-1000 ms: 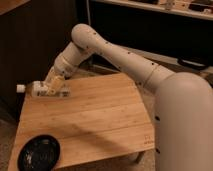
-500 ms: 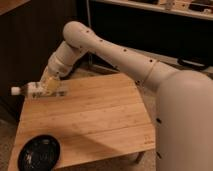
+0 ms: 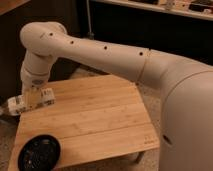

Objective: Place the bottle in the ceramic bowl

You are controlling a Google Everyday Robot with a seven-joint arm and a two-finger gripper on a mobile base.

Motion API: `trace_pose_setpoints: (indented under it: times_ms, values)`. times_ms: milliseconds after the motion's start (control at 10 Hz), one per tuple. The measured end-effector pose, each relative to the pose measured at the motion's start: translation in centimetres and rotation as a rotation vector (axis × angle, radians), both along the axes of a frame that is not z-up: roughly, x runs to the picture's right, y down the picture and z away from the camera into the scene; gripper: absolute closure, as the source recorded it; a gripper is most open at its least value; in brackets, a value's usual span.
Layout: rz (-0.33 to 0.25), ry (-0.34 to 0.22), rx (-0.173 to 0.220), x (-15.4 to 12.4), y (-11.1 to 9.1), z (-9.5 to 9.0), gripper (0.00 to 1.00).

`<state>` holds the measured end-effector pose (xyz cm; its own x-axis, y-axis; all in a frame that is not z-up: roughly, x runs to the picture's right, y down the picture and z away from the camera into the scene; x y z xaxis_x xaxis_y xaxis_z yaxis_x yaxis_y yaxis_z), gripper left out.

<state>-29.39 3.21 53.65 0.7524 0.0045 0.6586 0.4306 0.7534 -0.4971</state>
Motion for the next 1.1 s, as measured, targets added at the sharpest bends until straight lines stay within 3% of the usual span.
trace_pose_setpoints:
  times_ms: [200,400,600,900,1100]
  values:
    - [-0.035,0.000,-0.060,0.1,2.6,1.9,1.00]
    - [-0.035,-0.050,-0.143,0.1,5.3,3.9,1.00]
    - [-0.030,-0.089,-0.180,-0.1,6.4,4.6,1.00]
    - [-0.094,-0.148,-0.193,-2.3,8.2,2.2,1.00]
    - [-0.133,-0.167,-0.242,-3.4,10.9,0.7,1.00]
